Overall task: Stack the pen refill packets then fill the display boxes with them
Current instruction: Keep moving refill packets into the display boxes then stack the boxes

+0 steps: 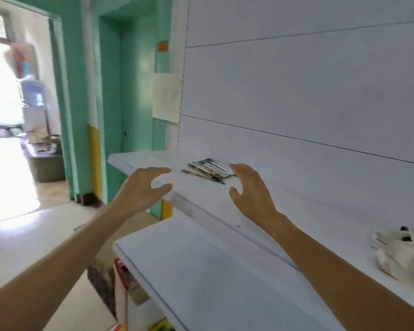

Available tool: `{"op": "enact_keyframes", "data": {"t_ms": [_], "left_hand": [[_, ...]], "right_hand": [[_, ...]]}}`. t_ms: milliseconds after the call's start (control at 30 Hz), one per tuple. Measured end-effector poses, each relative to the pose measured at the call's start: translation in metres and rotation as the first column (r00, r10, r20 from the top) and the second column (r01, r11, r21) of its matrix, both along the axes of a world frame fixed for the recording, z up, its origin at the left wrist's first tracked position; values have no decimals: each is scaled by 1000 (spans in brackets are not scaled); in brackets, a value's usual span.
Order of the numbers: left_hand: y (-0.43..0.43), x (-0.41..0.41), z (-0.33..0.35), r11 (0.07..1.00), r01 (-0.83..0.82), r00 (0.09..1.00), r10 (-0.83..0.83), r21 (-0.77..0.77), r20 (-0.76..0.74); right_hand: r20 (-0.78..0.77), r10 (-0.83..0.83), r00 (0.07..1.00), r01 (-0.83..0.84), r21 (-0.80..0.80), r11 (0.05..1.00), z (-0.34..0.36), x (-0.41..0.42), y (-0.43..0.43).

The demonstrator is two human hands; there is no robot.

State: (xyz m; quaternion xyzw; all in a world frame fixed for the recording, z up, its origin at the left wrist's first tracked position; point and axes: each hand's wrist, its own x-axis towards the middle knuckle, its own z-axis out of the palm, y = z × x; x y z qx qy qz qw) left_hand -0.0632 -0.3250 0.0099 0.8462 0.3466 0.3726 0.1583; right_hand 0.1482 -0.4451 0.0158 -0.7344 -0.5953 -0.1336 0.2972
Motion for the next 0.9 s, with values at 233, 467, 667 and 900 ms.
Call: {"op": "enact_keyframes", "data": {"t_ms": [233, 467, 667, 900], "left_hand": [[134, -65, 0, 1000, -11, 999, 10, -24, -49], [237, -28, 26, 978, 205, 978, -206, -33, -26], [275, 37, 28, 919, 390, 920, -386, -62, 66], [299, 99, -27, 861, 487, 841, -507, -145, -188]], "right_hand": [[-104, 60, 993, -51, 82, 995, -1, -58, 143], [-58, -78, 995, 88, 185, 979, 27, -39, 221], [-60, -274, 960, 280, 109, 954, 32, 7, 230], [-193, -471, 861, 413, -274, 868, 9, 72, 220]]}}
